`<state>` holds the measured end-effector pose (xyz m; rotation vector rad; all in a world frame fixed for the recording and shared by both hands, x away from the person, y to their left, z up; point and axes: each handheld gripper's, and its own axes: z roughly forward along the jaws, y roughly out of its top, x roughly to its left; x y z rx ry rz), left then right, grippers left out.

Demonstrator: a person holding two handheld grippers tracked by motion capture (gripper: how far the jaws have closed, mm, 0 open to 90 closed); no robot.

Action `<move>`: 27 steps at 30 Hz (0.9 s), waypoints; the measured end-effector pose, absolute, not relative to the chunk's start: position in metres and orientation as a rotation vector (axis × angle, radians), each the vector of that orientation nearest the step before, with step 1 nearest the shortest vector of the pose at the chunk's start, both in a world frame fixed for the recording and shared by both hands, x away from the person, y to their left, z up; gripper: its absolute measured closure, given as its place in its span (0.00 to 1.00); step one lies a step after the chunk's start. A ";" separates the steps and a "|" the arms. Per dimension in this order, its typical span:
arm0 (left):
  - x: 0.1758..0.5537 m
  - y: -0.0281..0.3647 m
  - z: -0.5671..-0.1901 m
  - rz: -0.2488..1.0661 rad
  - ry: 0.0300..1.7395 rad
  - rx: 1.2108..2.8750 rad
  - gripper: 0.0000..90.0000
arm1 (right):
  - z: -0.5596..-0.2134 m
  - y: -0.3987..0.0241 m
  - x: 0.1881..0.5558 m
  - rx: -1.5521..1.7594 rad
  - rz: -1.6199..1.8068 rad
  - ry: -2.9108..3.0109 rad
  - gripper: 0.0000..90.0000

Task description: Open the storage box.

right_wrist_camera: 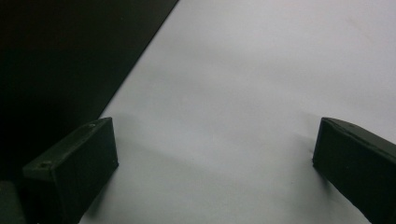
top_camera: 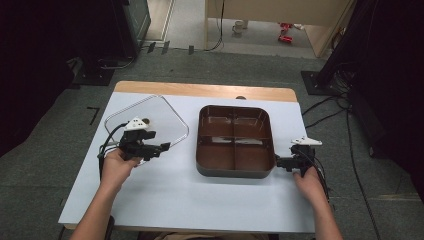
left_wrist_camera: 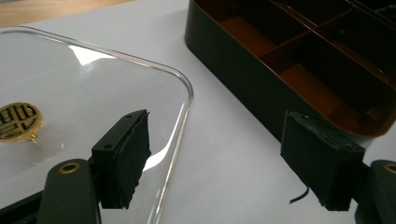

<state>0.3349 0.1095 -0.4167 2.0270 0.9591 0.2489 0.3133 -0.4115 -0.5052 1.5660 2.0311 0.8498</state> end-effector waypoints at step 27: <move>0.291 0.061 -0.456 0.181 0.728 2.148 0.26 | -0.505 -0.412 0.313 1.567 0.850 2.032 0.00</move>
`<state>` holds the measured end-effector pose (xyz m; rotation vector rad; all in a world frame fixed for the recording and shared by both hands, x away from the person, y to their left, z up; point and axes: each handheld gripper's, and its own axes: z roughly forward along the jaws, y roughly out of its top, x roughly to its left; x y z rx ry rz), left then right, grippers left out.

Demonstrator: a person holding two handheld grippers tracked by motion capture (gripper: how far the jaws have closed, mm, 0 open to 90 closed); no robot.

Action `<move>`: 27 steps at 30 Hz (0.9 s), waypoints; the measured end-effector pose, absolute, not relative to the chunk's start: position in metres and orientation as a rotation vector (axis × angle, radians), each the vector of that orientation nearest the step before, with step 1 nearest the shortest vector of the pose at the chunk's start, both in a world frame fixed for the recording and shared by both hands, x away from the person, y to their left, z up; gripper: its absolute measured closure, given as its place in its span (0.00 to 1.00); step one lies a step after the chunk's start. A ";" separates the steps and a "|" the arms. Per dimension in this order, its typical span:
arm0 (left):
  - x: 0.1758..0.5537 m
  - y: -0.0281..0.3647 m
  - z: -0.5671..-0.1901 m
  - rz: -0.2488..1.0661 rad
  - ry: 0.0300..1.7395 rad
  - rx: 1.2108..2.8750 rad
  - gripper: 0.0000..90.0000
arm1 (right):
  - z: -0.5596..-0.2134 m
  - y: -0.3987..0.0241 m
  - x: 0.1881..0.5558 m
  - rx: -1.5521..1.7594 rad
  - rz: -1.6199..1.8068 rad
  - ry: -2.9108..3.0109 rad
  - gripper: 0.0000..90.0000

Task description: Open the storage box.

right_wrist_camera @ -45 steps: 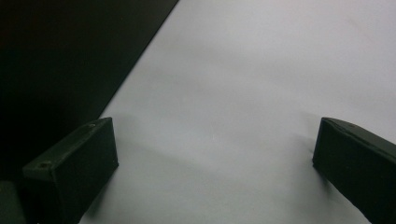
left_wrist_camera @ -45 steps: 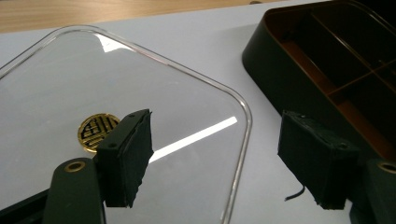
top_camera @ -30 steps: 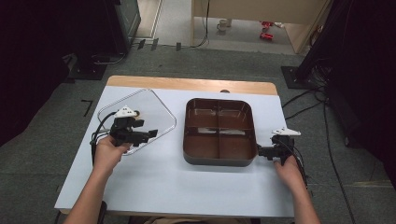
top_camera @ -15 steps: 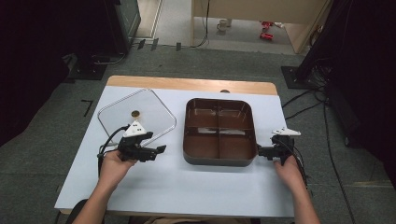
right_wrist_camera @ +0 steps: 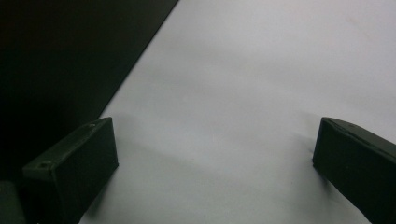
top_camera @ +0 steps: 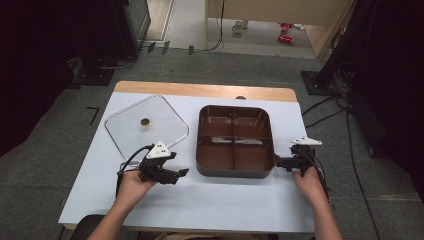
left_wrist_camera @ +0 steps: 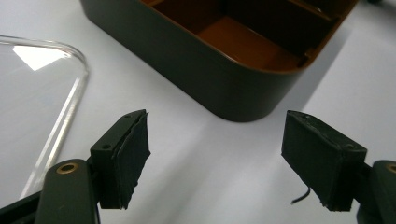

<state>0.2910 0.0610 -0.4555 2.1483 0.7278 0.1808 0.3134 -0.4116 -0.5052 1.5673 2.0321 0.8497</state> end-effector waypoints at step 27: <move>0.285 0.026 -0.495 0.179 0.502 2.359 0.12 | -0.505 -0.412 0.313 1.568 0.849 2.032 0.00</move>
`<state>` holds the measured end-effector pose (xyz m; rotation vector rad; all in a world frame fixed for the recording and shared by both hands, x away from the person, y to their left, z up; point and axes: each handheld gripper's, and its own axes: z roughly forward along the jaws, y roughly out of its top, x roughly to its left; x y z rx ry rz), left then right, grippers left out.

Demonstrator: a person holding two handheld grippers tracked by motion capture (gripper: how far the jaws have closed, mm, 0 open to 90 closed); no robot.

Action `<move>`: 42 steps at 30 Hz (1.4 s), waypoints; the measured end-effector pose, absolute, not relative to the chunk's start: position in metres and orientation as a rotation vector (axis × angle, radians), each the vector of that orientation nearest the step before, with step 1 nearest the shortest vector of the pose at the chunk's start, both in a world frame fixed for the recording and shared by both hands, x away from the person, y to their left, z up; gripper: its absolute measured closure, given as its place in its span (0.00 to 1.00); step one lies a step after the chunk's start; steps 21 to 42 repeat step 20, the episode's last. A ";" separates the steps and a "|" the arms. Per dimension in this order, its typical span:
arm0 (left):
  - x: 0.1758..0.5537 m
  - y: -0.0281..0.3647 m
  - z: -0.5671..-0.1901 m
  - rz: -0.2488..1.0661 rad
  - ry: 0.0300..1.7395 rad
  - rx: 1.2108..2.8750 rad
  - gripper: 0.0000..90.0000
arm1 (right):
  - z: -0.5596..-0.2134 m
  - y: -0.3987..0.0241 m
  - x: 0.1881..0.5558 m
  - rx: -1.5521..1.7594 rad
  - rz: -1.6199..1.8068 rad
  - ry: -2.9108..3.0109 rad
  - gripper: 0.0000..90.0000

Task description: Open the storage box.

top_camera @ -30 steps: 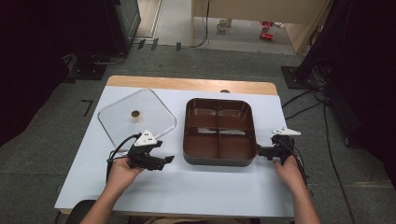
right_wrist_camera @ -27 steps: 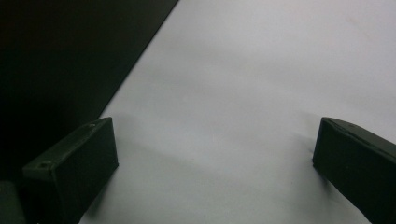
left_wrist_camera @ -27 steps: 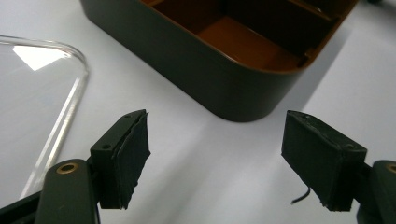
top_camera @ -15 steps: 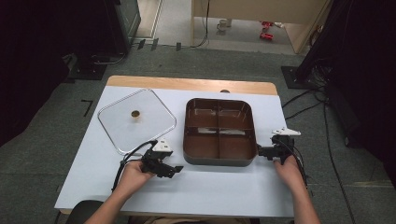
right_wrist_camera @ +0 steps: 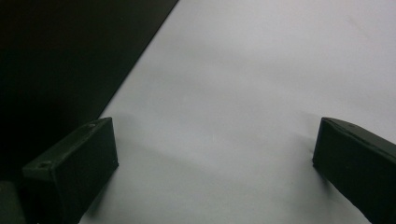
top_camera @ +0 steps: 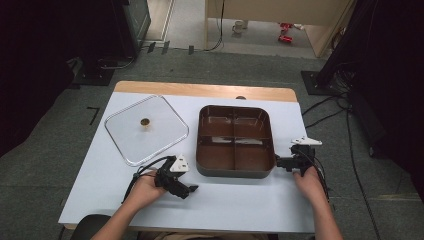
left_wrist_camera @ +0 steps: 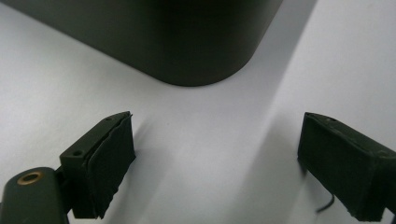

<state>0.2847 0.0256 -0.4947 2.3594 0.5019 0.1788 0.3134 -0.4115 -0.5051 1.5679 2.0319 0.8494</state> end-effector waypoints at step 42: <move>0.278 0.028 -0.500 0.228 0.546 2.290 0.11 | -0.505 -0.412 0.313 1.567 0.850 2.032 0.00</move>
